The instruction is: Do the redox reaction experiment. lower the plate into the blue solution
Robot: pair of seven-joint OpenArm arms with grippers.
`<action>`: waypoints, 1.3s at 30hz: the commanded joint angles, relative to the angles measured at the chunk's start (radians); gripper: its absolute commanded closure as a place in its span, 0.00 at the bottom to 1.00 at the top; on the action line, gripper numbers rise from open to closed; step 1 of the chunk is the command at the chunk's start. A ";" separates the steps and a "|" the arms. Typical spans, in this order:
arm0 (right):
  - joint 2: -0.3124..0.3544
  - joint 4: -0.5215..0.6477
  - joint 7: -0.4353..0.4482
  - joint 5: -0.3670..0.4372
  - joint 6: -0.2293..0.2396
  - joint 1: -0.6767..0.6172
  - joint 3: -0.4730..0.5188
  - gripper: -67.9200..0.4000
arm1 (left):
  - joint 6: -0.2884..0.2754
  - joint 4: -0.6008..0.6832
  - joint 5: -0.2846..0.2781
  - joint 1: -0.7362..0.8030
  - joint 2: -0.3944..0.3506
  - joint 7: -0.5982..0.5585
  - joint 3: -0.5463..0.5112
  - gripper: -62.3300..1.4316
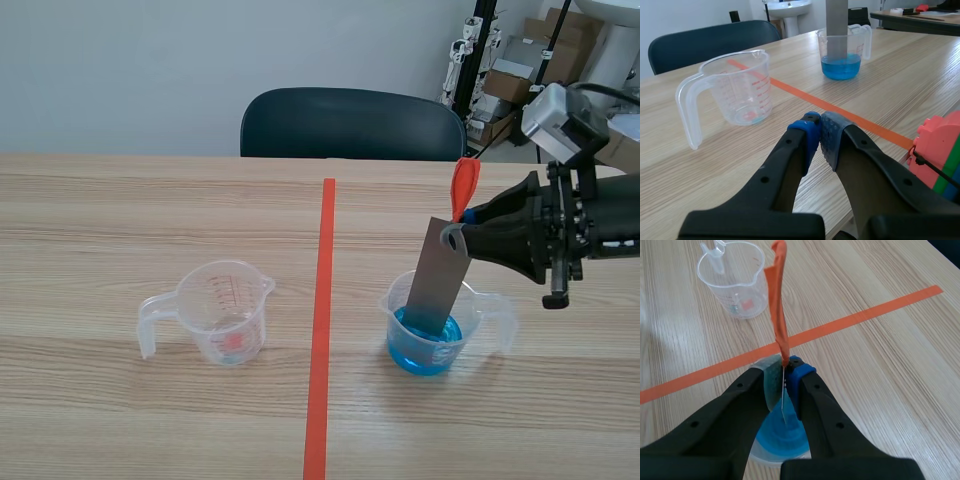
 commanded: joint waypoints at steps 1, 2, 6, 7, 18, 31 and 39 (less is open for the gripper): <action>-0.005 -0.009 0.026 0.014 0.012 0.006 0.022 0.99 | 0.015 0.000 0.005 -0.026 0.024 -0.033 -0.005 0.91; -0.012 -0.019 0.037 0.002 0.012 0.004 0.022 0.99 | 0.027 -0.018 0.008 -0.036 0.039 -0.033 -0.005 0.91; -0.035 -0.056 0.083 -0.042 0.012 -0.010 0.022 0.99 | 0.049 -0.079 0.008 -0.081 0.085 -0.033 -0.005 0.91; -0.040 -0.064 0.095 -0.051 0.012 -0.012 0.022 0.99 | 0.049 -0.090 0.009 -0.090 0.093 -0.033 -0.005 0.91; -0.076 -0.080 0.127 -0.115 0.012 -0.043 0.022 0.99 | 0.049 -0.098 0.015 -0.098 0.129 -0.033 -0.005 0.81; -0.052 -0.080 0.158 -0.111 0.012 -0.051 0.023 0.99 | 0.046 -0.082 0.047 -0.098 0.130 -0.033 -0.005 0.04; -0.015 -0.080 0.239 -0.111 0.012 -0.051 0.023 0.99 | 0.046 -0.026 0.093 -0.095 0.130 -0.033 -0.005 0.03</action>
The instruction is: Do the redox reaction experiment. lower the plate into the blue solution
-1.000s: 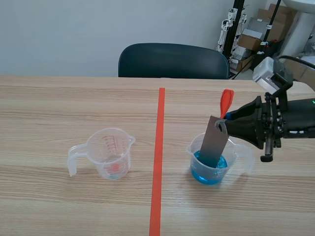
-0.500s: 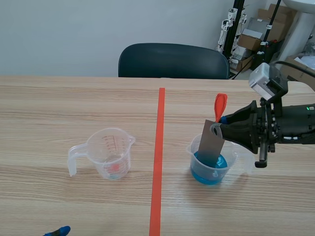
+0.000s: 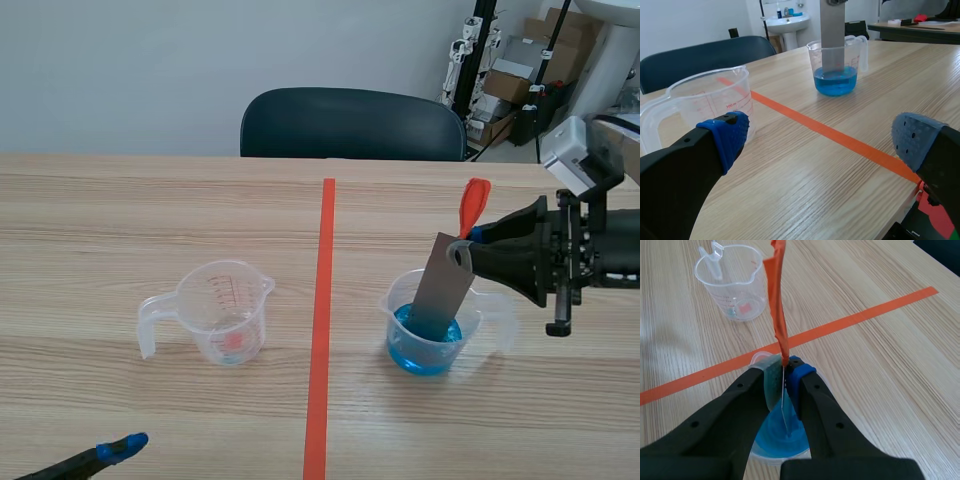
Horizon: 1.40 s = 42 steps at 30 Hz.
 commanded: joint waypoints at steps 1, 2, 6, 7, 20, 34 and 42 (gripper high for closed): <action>0.008 0.014 0.013 0.012 0.015 0.011 0.014 0.99 | -0.002 0.027 -0.009 0.013 0.000 -0.046 -0.005 0.03; 0.009 0.014 0.013 0.012 0.015 0.008 0.014 0.99 | -0.002 0.036 -0.009 0.014 0.001 -0.046 -0.005 0.03; 0.008 0.014 0.009 0.011 0.015 0.000 0.014 0.99 | -0.002 0.060 -0.009 0.017 0.003 -0.046 -0.005 0.03; 0.008 0.014 0.009 0.011 0.015 -0.004 0.014 0.99 | -0.002 0.063 -0.010 0.016 0.003 -0.046 -0.005 0.03; 0.007 0.014 0.010 0.011 0.015 -0.013 0.014 0.99 | -0.002 0.071 -0.009 0.017 0.002 -0.046 -0.005 0.03; -0.039 0.014 0.011 -0.097 -0.095 -0.014 0.014 0.99 | -0.002 0.070 -0.008 0.016 0.002 -0.046 -0.005 0.03; -0.040 0.014 0.053 -0.093 -0.075 -0.014 0.014 0.99 | -0.002 0.070 -0.009 0.016 0.002 -0.046 -0.005 0.03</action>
